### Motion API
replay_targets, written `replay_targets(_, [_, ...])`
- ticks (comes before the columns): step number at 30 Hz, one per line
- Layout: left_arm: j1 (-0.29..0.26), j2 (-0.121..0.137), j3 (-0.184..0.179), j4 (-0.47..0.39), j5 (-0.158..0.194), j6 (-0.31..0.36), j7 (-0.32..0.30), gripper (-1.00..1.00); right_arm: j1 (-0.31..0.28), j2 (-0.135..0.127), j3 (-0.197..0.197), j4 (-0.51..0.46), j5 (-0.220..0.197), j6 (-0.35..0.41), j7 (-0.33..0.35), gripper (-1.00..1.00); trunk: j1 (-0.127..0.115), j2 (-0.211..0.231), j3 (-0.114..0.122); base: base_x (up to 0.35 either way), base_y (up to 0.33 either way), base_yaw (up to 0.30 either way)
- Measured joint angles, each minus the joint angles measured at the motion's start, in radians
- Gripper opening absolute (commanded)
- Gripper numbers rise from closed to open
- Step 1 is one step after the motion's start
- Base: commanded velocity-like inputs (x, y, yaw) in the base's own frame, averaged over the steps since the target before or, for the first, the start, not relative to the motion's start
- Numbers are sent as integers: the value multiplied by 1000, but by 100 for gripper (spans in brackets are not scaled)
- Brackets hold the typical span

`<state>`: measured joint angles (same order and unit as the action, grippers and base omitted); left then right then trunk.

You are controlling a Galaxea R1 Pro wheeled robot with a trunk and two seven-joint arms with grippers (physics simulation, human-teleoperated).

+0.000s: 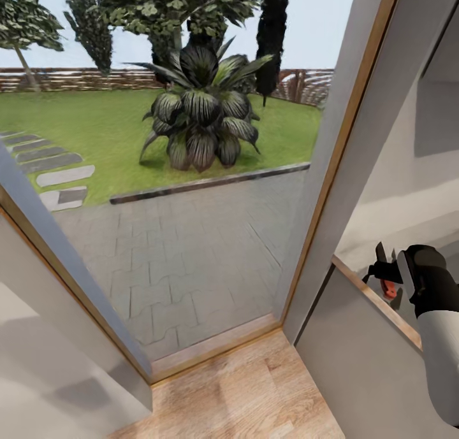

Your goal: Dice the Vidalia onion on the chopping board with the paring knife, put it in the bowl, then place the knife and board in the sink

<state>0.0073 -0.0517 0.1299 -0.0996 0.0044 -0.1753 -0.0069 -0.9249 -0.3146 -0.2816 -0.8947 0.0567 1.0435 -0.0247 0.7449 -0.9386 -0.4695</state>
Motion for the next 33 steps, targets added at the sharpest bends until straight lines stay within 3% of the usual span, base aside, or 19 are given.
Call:
replay_targets(20, [0,0,0,0,1,0,0,100,0,0,0,-6,0,0,0,100,0,0,-3,0,0,0])
replay_targets(21, [0,0,0,0,0,0,0,100,0,0,0,-6,1,0,0,-100,0,0,-3,0,0,0])
replay_targets(22, [0,0,1,0,0,0,0,100,0,0,0,-3,-13,-2,0,-100,0,0,-3,0,0,0])
replay_targets(33, [0,0,1,0,0,0,0,100,0,0,0,-3,-15,-2,0,-100,0,0,-3,0,0,0])
